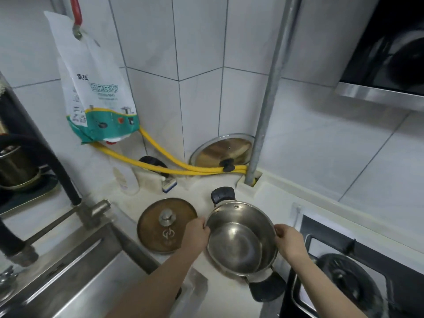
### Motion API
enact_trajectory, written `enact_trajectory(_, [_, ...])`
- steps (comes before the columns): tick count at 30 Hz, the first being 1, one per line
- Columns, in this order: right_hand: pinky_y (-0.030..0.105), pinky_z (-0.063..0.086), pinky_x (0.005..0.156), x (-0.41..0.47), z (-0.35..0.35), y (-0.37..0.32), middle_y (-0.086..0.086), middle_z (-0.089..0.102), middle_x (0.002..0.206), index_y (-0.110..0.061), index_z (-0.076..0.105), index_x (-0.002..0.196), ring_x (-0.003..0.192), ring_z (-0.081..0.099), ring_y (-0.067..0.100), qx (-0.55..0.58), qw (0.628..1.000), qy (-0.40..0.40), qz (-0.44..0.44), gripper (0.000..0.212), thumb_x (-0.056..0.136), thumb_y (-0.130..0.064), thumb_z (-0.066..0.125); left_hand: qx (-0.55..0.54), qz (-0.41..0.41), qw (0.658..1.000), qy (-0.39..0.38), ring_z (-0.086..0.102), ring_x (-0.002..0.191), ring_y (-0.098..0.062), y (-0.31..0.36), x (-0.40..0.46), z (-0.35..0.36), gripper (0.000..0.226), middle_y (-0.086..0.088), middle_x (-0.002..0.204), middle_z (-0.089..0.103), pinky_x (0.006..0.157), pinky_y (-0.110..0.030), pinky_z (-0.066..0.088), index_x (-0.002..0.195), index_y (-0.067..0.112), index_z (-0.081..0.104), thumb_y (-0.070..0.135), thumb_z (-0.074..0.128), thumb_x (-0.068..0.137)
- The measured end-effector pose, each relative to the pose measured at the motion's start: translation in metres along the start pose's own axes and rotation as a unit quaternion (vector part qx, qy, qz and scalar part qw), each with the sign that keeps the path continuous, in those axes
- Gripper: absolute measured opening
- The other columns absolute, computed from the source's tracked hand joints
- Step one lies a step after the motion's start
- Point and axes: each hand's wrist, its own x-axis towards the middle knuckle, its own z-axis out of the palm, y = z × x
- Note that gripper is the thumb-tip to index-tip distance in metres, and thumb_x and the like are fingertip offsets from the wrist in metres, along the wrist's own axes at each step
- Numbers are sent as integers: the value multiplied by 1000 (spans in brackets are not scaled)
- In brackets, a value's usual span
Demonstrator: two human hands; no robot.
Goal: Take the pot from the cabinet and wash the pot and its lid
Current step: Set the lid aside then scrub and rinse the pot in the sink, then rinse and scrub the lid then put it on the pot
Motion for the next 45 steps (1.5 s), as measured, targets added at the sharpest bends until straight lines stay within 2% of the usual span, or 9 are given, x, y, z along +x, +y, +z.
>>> enact_trajectory(5, [31, 47, 69, 2, 3, 0, 10, 73, 86, -9, 70, 88, 86, 66, 29, -1, 1000, -7, 4, 16, 81, -5, 56, 15, 7, 1000, -10, 45, 66, -21, 1, 7, 1, 14, -9, 65, 49, 61, -30, 32, 69, 4, 54, 4, 50, 83])
enact_trajectory(10, [34, 49, 72, 11, 8, -6, 10, 73, 86, -7, 69, 88, 85, 66, 29, 6, 1000, -10, 8, 15, 82, -5, 55, 31, -11, 999, -9, 44, 70, -21, -3, 15, 0, 38, -14, 65, 47, 62, -29, 28, 54, 17, 32, 4, 50, 85])
enact_trajectory(13, [31, 48, 69, 13, 11, -7, 7, 74, 89, -13, 68, 88, 84, 66, 26, 7, 1000, -10, 9, 15, 84, -7, 54, 24, -20, 999, -14, 45, 70, -21, -5, 17, 0, 37, -2, 59, 42, 62, -27, 28, 55, 18, 33, 5, 49, 87])
enact_trajectory(18, [33, 49, 77, 11, 12, -8, 8, 71, 100, -13, 64, 103, 93, 64, 28, 9, 1000, -11, 20, 20, 86, -11, 54, -14, -18, 999, -38, 52, 75, -23, -9, 20, -3, 15, -11, 75, 56, 64, -27, 33, 75, 6, 55, 11, 51, 88])
enact_trajectory(23, [41, 52, 79, 14, 17, -16, 11, 67, 93, -12, 57, 97, 91, 62, 32, -58, 998, -25, 14, 18, 83, -19, 49, -10, 1, 998, -60, 56, 83, -19, -15, 14, -13, 27, -11, 90, 65, 73, -29, 42, 100, 4, 64, 27, 52, 94])
enact_trajectory(29, [39, 39, 103, 7, 34, -66, 5, 53, 134, -19, 51, 131, 125, 44, 29, -152, 985, 11, -82, 46, 85, -22, 52, -23, -21, 998, -53, 54, 122, -17, -23, 7, -39, 43, -2, 134, 58, 100, -26, 41, 137, 15, 47, 25, 51, 96])
enact_trajectory(37, [34, 36, 104, -3, 91, -167, 13, 59, 129, -9, 54, 129, 122, 50, 30, -80, 953, -53, -289, 43, 86, -11, 56, -33, -121, 992, 28, 55, 120, -20, -82, -23, -95, 37, -3, 130, 59, 104, -30, 42, 132, 18, 51, 22, 49, 95])
enact_trajectory(41, [33, 37, 104, 1, 125, -189, 13, 58, 129, -9, 56, 126, 122, 49, 31, -109, 934, -97, -327, 42, 84, -11, 54, -26, -159, 986, 51, 54, 123, -21, -104, -33, -109, 40, -6, 133, 58, 100, -27, 40, 134, 16, 49, 25, 50, 95])
enact_trajectory(45, [34, 34, 110, 18, 166, -210, 12, 49, 140, -12, 47, 136, 130, 44, 29, -147, 916, -132, -350, 50, 87, -21, 56, -109, -232, 965, 64, 54, 123, -22, -128, -34, -111, 46, -6, 135, 56, 104, -29, 41, 138, 18, 47, 25, 54, 92])
